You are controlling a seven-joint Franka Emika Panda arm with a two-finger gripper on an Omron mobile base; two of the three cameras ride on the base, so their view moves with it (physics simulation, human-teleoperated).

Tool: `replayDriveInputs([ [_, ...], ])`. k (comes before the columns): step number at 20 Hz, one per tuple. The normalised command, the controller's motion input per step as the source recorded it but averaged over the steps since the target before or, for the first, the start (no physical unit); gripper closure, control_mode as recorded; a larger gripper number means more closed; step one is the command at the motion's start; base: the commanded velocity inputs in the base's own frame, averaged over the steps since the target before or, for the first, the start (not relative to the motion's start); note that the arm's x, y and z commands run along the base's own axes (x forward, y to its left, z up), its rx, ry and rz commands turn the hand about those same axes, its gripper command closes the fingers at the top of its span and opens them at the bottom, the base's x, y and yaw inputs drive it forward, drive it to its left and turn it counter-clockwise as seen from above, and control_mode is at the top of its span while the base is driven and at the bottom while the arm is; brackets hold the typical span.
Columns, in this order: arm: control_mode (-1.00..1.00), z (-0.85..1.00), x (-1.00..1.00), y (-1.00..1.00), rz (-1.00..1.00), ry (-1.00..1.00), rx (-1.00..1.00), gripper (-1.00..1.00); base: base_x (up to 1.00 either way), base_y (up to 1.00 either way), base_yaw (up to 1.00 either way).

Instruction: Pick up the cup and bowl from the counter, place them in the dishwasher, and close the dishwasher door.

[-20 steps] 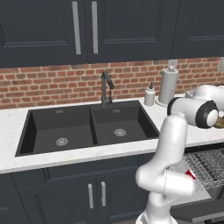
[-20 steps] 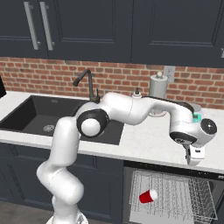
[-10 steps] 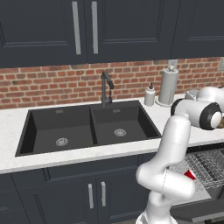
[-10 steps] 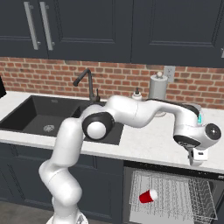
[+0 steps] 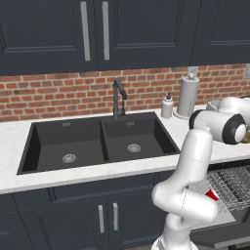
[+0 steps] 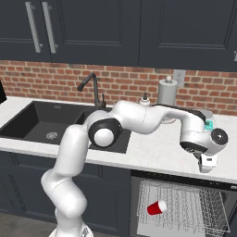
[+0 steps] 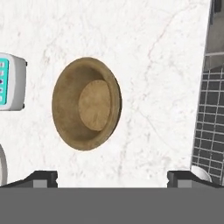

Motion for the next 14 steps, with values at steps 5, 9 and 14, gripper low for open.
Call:
replayDriveInputs([
  [5, -1.00, -0.16, 0.23, -0.06, -0.03, 0.00, -0.02, -1.00, 0.00, 0.00, 0.00],
  [9, -1.00, -0.19, 0.13, -0.18, -0.04, 0.00, -0.02, -1.00, 0.00, 0.00, 0.00],
  [14, -1.00, -0.16, 0.12, -0.24, -0.07, 0.00, -0.03, -1.00, 0.00, 0.00, 0.00],
])
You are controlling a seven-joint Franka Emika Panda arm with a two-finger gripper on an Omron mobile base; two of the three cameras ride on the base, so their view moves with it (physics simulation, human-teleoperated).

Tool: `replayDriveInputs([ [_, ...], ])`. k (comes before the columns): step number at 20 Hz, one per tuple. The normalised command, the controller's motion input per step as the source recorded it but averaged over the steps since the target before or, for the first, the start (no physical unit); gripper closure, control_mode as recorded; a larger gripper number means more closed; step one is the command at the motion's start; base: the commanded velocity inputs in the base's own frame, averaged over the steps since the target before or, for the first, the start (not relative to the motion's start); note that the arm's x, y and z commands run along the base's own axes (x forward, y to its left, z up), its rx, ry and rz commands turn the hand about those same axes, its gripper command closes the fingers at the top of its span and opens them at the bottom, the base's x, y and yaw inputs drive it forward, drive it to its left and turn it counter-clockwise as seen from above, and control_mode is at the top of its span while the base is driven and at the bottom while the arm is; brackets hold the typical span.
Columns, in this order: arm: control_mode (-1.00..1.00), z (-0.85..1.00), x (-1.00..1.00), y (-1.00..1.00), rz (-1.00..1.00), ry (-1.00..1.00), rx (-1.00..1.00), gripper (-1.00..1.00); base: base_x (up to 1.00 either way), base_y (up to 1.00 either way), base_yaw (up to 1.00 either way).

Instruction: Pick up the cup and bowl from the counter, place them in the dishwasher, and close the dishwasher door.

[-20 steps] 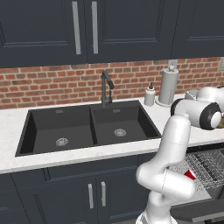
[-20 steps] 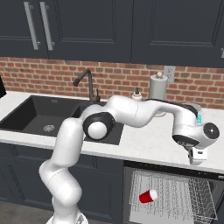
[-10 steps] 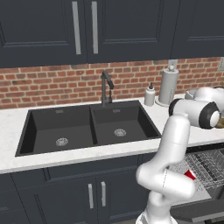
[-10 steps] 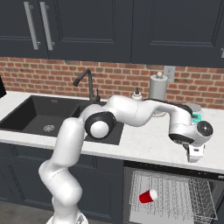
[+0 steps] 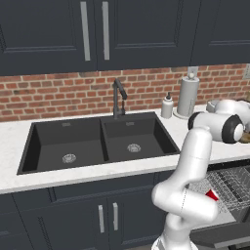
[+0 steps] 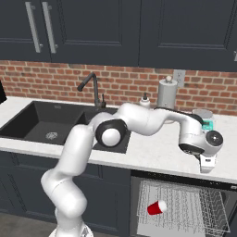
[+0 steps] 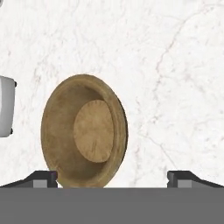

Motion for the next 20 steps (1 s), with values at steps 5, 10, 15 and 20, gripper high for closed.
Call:
replayDriveInputs([
  [5, -1.00, -0.07, 0.21, -0.27, -0.07, 0.00, 0.00, -1.00, 0.00, 0.00, 0.00],
  [10, -1.00, -0.04, 0.10, -0.25, -0.02, 0.00, 0.00, -1.00, 0.00, 0.00, 0.00],
  [15, -1.00, -0.07, 0.00, -0.05, 0.00, 0.02, 0.00, -1.00, 0.00, 0.00, 0.00],
  [20, -1.00, -0.13, 0.01, 0.00, 0.00, 0.03, 0.00, -1.00, 0.00, 0.00, 0.00],
])
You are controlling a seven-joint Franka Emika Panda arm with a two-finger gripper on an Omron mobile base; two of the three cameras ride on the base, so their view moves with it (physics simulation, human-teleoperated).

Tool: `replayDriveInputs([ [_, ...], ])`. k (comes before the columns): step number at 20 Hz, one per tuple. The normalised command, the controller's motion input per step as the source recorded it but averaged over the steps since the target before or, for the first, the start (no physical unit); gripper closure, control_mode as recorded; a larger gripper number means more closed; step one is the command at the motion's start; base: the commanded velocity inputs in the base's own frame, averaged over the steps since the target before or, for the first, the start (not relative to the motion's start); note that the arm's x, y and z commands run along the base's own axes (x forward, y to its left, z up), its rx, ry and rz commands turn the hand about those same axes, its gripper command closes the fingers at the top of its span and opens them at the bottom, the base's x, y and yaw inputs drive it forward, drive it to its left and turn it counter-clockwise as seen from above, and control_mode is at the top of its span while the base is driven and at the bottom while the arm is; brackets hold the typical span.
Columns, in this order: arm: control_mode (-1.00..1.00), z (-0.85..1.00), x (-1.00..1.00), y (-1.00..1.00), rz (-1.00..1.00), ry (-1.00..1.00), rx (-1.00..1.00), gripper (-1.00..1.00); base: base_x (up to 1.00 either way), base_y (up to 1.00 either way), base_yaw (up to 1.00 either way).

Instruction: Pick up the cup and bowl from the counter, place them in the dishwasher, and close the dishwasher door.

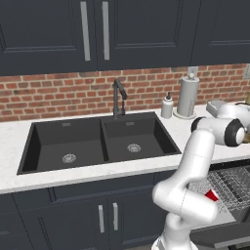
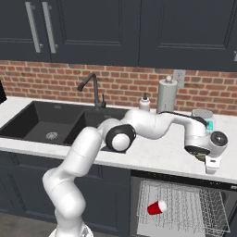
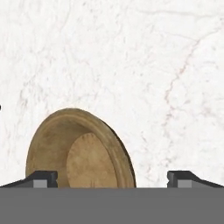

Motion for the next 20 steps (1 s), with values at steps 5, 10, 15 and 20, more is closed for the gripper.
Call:
replayDriveInputs([
  [5, -1.00, -0.27, 0.06, 0.03, 0.03, 0.13, 0.00, -1.00, 0.00, 0.00, 0.00],
  [10, -1.00, -0.30, 0.12, 0.11, 0.05, 0.13, 0.00, -1.00, 0.00, 0.00, 0.00],
  [15, -1.00, -0.32, 0.25, 0.19, 0.03, 0.13, 0.00, 1.00, 0.00, 0.00, 0.00],
  [20, -1.00, -0.23, 0.13, 0.01, 0.05, 0.04, 0.00, 1.00, 0.00, 0.00, 0.00],
])
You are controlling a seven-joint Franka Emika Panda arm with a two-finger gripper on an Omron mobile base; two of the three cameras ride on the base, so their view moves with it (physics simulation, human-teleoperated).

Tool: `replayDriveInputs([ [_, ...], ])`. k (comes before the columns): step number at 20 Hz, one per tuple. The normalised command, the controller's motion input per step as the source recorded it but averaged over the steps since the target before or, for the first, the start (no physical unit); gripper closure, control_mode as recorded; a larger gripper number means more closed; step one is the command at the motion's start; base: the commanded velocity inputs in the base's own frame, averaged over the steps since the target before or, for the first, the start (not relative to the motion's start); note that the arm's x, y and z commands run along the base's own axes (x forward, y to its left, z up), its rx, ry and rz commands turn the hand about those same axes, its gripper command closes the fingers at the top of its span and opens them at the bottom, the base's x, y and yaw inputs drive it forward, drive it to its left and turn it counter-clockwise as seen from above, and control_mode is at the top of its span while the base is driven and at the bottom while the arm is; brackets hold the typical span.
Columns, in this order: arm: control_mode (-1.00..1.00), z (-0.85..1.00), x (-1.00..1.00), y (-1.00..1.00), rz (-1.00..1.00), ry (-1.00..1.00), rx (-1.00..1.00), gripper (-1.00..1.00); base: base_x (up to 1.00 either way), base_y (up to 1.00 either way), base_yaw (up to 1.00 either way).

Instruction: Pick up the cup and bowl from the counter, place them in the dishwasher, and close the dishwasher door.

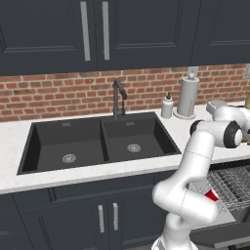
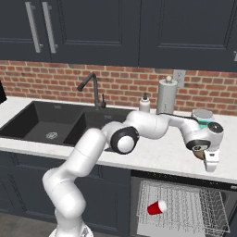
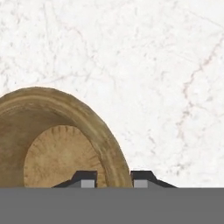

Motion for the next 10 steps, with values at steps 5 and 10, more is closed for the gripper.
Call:
replayDriveInputs([
  [5, -1.00, -0.11, 0.10, 0.00, 0.05, 0.01, 0.00, 1.00, 0.00, 0.00, 0.00],
  [10, -1.00, 0.04, -0.09, -0.34, -0.01, 0.00, 0.00, 1.00, 0.00, 0.00, 0.00],
])
